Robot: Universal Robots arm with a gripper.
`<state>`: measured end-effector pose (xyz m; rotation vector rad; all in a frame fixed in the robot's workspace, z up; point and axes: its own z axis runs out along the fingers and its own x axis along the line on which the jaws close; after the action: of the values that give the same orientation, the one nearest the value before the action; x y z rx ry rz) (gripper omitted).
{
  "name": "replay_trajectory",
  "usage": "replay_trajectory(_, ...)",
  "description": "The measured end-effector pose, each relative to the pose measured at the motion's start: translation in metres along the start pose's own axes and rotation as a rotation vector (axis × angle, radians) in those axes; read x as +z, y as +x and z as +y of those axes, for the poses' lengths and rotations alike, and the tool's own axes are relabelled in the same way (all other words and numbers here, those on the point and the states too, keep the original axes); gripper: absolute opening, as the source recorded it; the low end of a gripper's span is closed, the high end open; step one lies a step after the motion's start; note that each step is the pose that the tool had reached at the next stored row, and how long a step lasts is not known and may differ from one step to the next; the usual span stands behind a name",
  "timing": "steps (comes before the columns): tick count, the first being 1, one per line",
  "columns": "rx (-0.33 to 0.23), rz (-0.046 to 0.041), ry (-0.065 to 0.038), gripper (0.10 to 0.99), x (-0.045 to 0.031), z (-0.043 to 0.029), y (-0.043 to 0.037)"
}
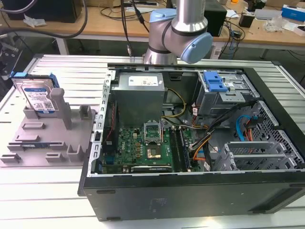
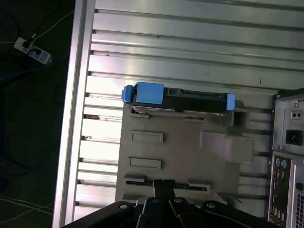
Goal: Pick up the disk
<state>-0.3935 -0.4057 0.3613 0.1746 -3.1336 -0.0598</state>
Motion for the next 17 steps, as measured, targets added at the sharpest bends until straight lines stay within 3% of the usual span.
replay_trajectory(4, -0.101, 0.0039, 0.0, 0.106, 0.0005, -0.0001, 0.0)
replay_trajectory(6, -0.195, 0.0075, 0.0, 0.114, 0.0012, -0.0001, -0.0001)
replay_trajectory(12, -0.336, 0.0129, 0.0, 0.475, 0.0026, -0.0001, -0.0001)
replay_trajectory(17, -0.428, 0.0163, 0.0, 0.541, 0.0033, -0.0002, 0.0)
